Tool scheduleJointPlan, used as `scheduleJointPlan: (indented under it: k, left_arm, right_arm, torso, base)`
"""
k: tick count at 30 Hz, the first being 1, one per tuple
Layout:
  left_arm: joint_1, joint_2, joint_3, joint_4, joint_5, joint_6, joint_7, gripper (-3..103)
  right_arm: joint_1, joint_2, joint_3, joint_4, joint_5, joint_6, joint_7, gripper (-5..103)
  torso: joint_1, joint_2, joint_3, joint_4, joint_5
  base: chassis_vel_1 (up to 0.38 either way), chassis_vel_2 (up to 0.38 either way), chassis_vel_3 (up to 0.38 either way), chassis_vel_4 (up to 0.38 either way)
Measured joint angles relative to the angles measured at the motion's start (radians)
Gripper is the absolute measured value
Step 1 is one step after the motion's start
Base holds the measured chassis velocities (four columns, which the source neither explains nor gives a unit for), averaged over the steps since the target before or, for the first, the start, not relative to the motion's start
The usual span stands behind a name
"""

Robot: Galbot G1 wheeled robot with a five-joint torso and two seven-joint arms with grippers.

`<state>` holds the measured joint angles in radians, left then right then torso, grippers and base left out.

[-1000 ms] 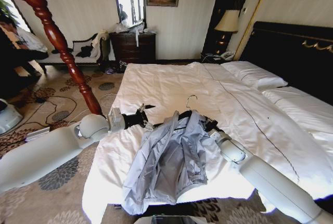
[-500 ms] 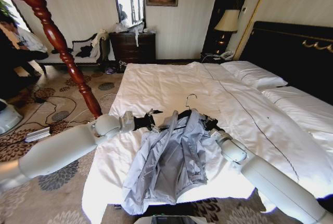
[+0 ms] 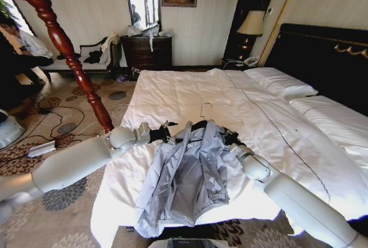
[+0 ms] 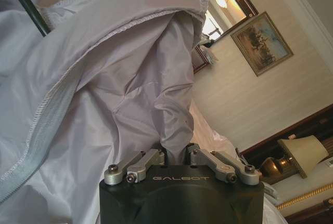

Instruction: Pick up the clothes from the bed and hang them on the clothes hanger.

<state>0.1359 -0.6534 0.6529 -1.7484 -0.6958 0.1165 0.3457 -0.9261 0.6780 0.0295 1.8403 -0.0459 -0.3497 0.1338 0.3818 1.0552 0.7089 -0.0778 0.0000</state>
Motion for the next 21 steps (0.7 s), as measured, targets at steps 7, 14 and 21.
scheduleJointPlan:
  k: [7,14,21]
  left_arm:
    - [-0.006,-0.024,0.008,0.049,-0.048,0.006,-0.006,88]
    - [-0.011,-0.045,0.005,0.059,-0.166,0.027,-0.013,66]
    - [-0.017,-0.067,0.016,0.072,-0.183,0.031,-0.011,66]
  right_arm:
    - [0.002,-0.001,-0.006,0.008,-0.025,0.005,-0.001,15]
    - [0.004,0.001,-0.019,0.014,-0.069,0.027,-0.009,15]
    - [0.001,0.004,-0.024,0.013,-0.114,0.046,-0.019,15]
  torso:
    - [0.0,0.0,0.0,0.0,0.0]
    - [0.0,0.0,0.0,0.0001,0.0]
    - [0.0,0.0,0.0,-0.0001,0.0]
  base:
    - [0.0,0.0,0.0,0.0]
    - [0.0,0.0,0.0,0.0]
    - [0.0,0.0,0.0,0.0]
